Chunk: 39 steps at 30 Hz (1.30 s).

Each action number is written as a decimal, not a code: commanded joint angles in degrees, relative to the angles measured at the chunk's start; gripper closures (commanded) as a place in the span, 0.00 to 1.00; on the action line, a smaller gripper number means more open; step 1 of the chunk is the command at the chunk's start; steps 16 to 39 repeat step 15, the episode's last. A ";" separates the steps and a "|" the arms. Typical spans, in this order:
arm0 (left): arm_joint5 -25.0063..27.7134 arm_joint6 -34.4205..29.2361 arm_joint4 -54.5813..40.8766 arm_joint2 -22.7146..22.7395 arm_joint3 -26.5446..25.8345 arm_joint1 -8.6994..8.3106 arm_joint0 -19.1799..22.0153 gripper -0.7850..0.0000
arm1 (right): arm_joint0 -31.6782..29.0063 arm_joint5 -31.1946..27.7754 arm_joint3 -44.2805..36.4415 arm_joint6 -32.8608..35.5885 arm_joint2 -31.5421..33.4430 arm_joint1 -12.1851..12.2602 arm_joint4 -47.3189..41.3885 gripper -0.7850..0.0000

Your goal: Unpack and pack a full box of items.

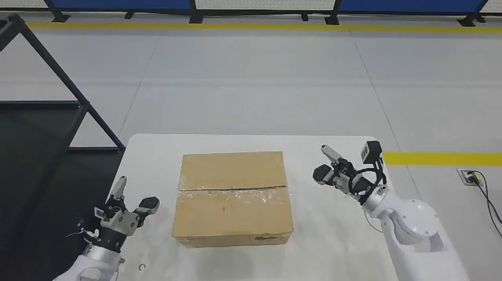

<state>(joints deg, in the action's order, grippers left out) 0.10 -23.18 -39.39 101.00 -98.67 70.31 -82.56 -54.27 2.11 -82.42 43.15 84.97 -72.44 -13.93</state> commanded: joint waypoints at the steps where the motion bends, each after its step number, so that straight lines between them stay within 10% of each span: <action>1: 1.16 -0.56 -0.39 0.83 -0.13 -0.05 -0.45 0.00 | -0.01 -0.01 0.00 -0.05 0.00 0.00 0.00 0.00; 11: 10.86 1.80 -5.02 4.37 -2.49 0.36 -2.63 0.00 | -0.01 -0.01 0.00 -0.05 0.00 0.00 0.00 0.00; 39: 9.74 1.63 -4.94 4.31 -2.46 0.35 -2.60 0.00 | -0.01 -0.01 0.00 -0.05 0.00 0.00 0.00 0.00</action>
